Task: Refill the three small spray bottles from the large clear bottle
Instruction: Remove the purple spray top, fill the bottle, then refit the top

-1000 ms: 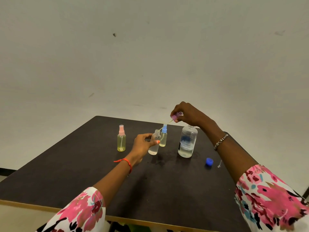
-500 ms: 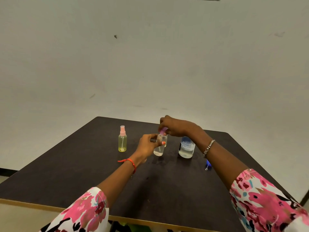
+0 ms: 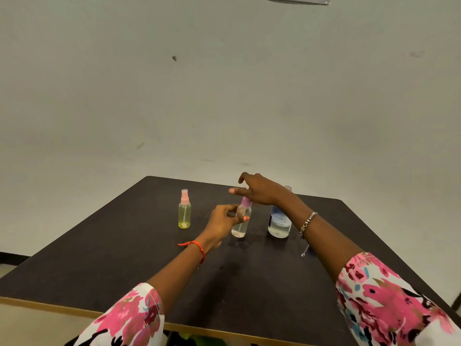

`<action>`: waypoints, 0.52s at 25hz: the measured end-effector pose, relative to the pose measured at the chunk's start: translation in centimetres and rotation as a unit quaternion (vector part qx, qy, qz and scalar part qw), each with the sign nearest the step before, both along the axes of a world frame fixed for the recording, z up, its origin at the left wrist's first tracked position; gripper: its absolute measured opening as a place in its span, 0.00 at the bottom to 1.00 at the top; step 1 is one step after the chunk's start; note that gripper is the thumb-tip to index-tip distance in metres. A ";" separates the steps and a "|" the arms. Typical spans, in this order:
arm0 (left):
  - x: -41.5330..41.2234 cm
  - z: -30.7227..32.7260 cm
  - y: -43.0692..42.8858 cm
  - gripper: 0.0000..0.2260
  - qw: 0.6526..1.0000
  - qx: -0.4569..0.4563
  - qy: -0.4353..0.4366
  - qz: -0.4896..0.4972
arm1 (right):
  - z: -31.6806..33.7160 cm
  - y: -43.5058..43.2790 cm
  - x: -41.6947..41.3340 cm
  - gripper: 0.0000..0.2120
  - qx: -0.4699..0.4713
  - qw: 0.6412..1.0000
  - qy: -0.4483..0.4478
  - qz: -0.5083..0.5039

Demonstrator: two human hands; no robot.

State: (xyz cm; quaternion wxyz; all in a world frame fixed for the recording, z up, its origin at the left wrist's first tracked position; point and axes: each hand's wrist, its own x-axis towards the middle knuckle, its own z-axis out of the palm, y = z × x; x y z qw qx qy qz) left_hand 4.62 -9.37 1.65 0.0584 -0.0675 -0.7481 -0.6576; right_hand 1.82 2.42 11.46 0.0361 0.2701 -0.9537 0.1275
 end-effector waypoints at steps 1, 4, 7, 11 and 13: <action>0.0 0.0 0.0 0.18 1.000 0.000 -0.001 0.001 | 0.2 0.1 0.0 0.28 -0.037 0.999 -0.021 -0.009; -0.3 0.0 -0.2 0.18 1.000 -0.002 -0.008 0.012 | 0.8 0.8 -0.1 0.26 -0.059 0.997 -0.055 0.016; -0.4 0.2 -0.3 0.16 1.000 0.004 -0.007 0.013 | 0.6 1.4 -0.6 0.22 -0.074 0.992 -0.065 0.074; -0.2 0.1 -0.3 0.16 1.000 0.014 -0.005 0.012 | -0.8 1.0 -1.2 0.19 -0.138 0.990 -0.008 0.031; -0.2 0.1 -0.3 0.17 1.000 0.012 -0.008 0.007 | -1.3 0.9 -1.1 0.22 -0.176 0.984 -0.021 0.002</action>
